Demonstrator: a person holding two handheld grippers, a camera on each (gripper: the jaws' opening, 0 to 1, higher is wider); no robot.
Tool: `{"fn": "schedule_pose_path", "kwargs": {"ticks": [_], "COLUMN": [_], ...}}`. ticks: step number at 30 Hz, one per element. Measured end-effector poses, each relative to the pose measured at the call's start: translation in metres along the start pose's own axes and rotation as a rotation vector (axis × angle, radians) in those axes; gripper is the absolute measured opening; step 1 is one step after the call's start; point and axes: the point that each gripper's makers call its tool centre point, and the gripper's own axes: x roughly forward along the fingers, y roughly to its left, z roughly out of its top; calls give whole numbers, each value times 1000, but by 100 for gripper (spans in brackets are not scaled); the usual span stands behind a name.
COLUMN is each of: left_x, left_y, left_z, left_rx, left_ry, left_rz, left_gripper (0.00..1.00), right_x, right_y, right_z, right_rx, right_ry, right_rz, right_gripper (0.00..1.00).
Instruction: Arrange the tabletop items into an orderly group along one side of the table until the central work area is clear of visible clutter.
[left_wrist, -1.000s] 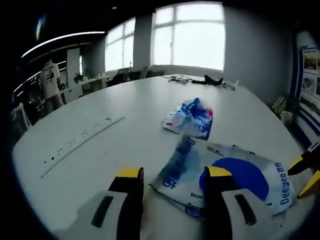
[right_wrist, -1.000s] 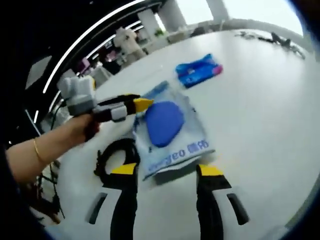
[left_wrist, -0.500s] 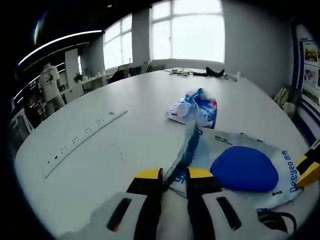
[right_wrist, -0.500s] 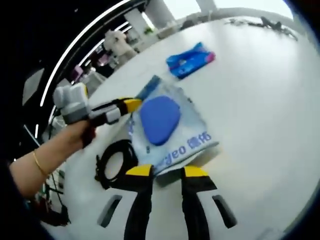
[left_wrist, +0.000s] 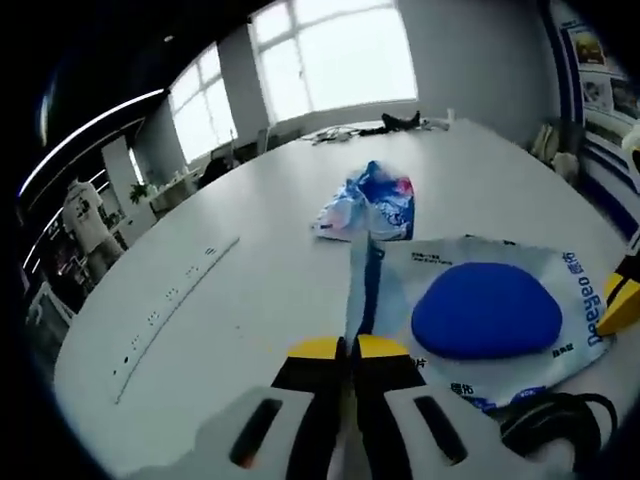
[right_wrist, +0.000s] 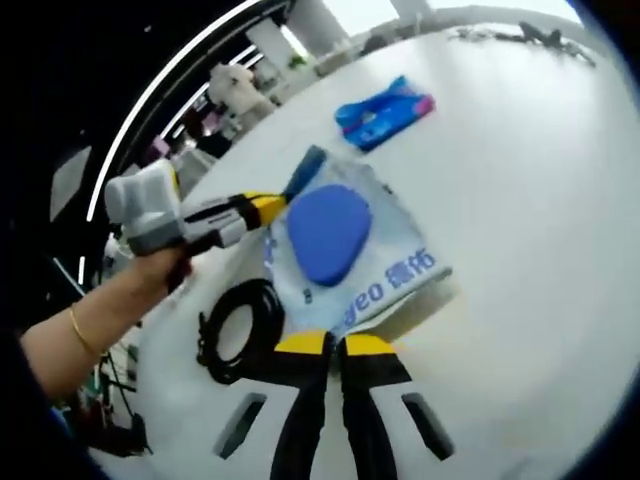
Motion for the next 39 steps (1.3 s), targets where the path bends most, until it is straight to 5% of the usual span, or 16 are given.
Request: {"fn": "schedule_pose_path", "kwargs": {"ticks": [22,39], "left_x": [-21,-55], "left_y": [1,5], "left_z": [-1,3], "left_rx": [26,-10], "left_ry": [55,49], "left_rz": [7,25], "left_gripper": [0,0], "right_x": [-14,-29], "right_y": [-3,-4], "right_z": [16,49], "right_rx": [5,-157], "right_ry": [-16,-15], "right_rz": [-16,-13], "right_gripper": [0,0]}}
